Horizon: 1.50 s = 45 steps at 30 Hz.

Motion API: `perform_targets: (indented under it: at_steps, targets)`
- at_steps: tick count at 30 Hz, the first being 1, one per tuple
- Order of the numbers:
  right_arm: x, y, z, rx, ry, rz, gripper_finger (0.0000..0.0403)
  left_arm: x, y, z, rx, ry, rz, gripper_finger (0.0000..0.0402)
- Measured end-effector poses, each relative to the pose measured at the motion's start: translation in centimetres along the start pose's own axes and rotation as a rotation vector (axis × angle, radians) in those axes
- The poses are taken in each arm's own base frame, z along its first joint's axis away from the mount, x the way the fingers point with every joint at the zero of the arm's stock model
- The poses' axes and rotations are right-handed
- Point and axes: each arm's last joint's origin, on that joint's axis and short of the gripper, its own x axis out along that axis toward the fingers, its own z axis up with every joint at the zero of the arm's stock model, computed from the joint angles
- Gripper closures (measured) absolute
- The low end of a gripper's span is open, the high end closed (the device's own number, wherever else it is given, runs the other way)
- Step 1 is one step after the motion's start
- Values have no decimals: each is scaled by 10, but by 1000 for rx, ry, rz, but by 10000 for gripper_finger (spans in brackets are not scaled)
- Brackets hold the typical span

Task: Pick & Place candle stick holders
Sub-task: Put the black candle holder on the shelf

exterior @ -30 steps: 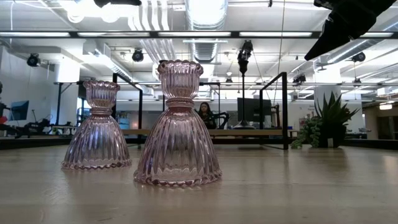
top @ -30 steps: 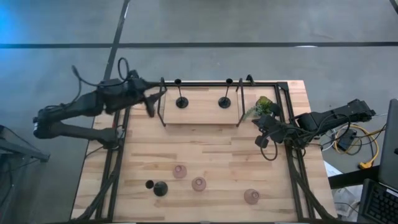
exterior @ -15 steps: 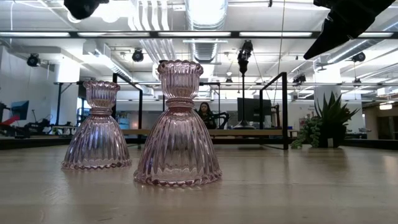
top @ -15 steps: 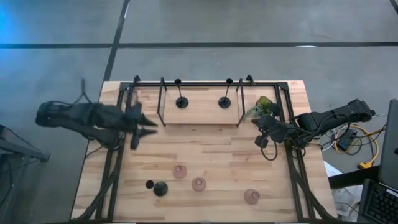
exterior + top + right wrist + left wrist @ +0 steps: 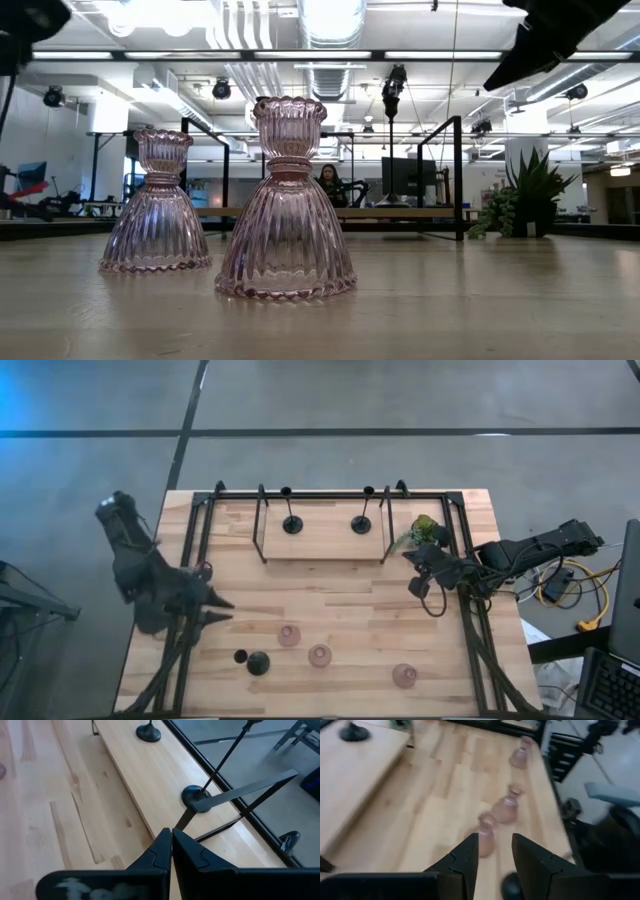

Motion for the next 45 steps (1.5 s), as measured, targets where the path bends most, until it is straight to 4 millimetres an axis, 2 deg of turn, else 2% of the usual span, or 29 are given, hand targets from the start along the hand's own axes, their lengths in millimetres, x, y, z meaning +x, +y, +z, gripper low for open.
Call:
perform_targets:
  at_steps: [8,13,18,25,35,45]
  targets:
    - [0,1,3,17,-27,10,394,14,-10,-52,-54,50,-100,280]
    - [0,1,3,21,-36,-6,394,33,-16,-79,-31,38,-227,280]
    - [0,0,7,39,-81,-56,394,45,-14,-99,-25,13,-283,280]
    - [-1,0,9,43,-110,-70,394,51,-16,-105,25,-6,-293,280]
    - [-1,1,11,53,-119,-66,394,62,-26,-99,162,-47,-236,280]
    - [-1,1,11,53,-120,-66,394,75,-38,-89,198,-23,-231,280]
